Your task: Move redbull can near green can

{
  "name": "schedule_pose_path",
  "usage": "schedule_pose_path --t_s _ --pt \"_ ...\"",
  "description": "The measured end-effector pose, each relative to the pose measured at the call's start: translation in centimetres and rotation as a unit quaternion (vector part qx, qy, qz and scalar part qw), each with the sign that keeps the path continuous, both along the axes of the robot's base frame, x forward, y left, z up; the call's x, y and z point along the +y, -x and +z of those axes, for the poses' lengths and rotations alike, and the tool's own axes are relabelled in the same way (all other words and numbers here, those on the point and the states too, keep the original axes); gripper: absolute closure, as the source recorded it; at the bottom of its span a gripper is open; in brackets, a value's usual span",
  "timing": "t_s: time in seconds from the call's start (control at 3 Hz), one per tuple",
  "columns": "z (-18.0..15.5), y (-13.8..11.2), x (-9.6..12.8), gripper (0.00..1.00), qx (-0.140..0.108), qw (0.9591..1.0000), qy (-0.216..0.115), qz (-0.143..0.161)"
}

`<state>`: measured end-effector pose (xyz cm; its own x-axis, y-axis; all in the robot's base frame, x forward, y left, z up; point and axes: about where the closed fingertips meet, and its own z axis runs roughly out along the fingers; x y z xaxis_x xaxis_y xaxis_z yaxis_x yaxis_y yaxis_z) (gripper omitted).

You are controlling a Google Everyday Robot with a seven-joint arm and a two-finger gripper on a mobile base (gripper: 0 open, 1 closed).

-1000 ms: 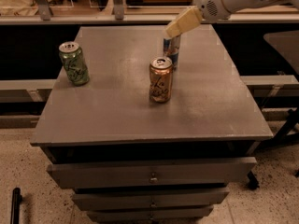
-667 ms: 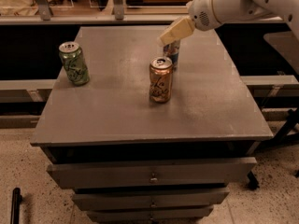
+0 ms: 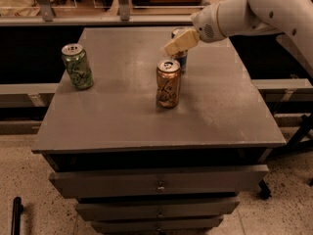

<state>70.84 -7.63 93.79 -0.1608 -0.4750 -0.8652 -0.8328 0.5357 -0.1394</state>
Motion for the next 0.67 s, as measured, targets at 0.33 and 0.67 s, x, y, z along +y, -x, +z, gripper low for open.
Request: schedule_pose_path --t_s 0.33,0.67 --pt "-0.11 -0.01 0.26 0.17 0.001 1.0 0.0 0.002" --pt "-0.26 -0.03 0.5 0.4 0.002 1.0 0.0 0.004"
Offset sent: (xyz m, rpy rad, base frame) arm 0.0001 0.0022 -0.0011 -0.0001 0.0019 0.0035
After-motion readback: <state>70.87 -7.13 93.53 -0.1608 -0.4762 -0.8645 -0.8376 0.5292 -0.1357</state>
